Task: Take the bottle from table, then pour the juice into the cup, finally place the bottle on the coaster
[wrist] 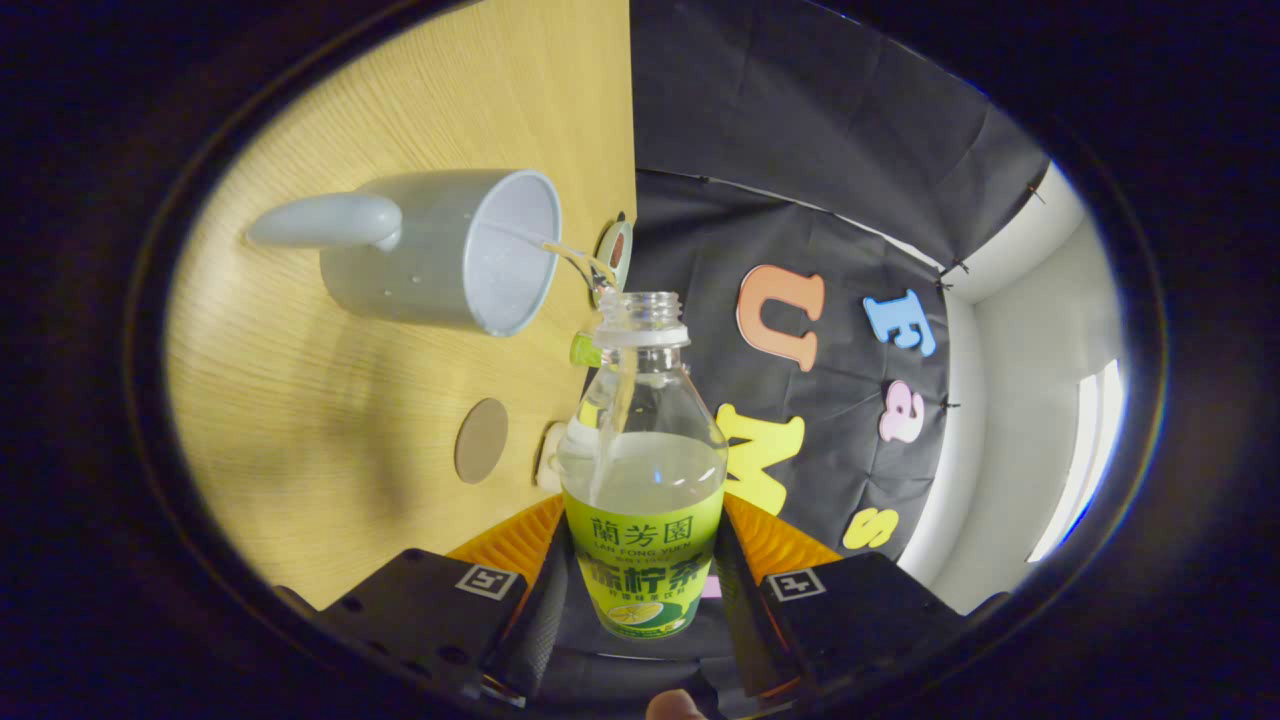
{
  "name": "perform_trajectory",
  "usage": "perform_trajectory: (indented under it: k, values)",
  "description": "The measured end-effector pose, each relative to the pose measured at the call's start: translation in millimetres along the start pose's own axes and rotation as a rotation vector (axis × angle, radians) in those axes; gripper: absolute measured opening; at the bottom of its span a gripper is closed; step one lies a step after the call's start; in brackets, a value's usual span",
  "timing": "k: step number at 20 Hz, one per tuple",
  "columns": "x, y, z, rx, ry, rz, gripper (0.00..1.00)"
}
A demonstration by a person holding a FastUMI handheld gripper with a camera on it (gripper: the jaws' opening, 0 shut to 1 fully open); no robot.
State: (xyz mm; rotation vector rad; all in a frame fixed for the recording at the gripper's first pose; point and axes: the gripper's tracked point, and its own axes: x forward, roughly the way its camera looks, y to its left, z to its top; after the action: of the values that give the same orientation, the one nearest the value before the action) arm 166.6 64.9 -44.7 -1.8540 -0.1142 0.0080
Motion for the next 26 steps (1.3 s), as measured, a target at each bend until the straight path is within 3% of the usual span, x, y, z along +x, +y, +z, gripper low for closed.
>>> perform_trajectory:
  k: [26]
  values:
    - [-0.1,-58.8,-12.1,-0.087,0.007,-0.090,0.76]
